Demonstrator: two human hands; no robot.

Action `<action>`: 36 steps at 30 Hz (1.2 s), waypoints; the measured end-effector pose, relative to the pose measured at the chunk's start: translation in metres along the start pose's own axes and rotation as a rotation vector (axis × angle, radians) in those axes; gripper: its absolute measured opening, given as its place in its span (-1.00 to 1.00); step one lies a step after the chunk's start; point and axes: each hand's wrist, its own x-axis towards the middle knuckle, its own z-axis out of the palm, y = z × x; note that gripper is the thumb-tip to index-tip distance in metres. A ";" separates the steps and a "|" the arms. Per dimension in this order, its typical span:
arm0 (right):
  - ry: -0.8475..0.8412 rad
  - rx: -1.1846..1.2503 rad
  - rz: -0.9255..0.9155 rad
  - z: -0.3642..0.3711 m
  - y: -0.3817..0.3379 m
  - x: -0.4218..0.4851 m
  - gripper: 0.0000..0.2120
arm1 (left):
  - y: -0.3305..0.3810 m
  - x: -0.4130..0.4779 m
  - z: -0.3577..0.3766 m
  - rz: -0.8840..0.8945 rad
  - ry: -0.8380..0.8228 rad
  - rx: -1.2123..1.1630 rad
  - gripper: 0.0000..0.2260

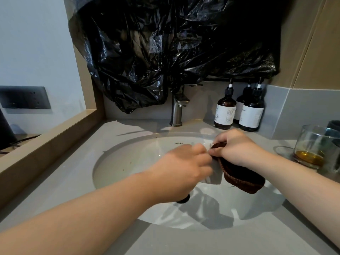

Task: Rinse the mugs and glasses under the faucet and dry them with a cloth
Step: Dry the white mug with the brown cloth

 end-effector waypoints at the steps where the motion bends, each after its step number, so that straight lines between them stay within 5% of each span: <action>1: -0.013 -0.012 0.000 0.001 -0.001 0.000 -0.90 | 0.001 0.003 0.001 0.055 -0.042 0.067 -0.79; 13: -0.183 -0.133 -0.068 -0.006 -0.016 -0.013 -0.89 | 0.009 0.007 -0.009 0.139 -0.275 0.376 -0.81; 20: -0.189 -0.139 -0.133 0.000 -0.017 -0.011 -0.87 | 0.013 0.003 -0.006 0.017 -0.356 0.099 -0.85; 23: -0.039 0.041 -0.123 -0.002 -0.013 -0.008 -0.82 | 0.012 0.001 -0.002 -0.270 -0.312 -0.086 -0.92; 26: 0.181 0.327 -0.028 -0.013 -0.005 -0.007 -0.91 | 0.010 0.005 -0.004 -0.664 -0.181 -0.397 -0.79; 30: 0.151 0.535 0.059 -0.018 0.005 -0.006 -0.80 | 0.001 0.000 0.001 -1.114 -0.064 -0.853 -0.71; 36: 0.281 0.555 0.133 -0.003 0.003 0.000 -0.71 | -0.011 0.006 0.011 -1.341 0.002 -1.201 -0.62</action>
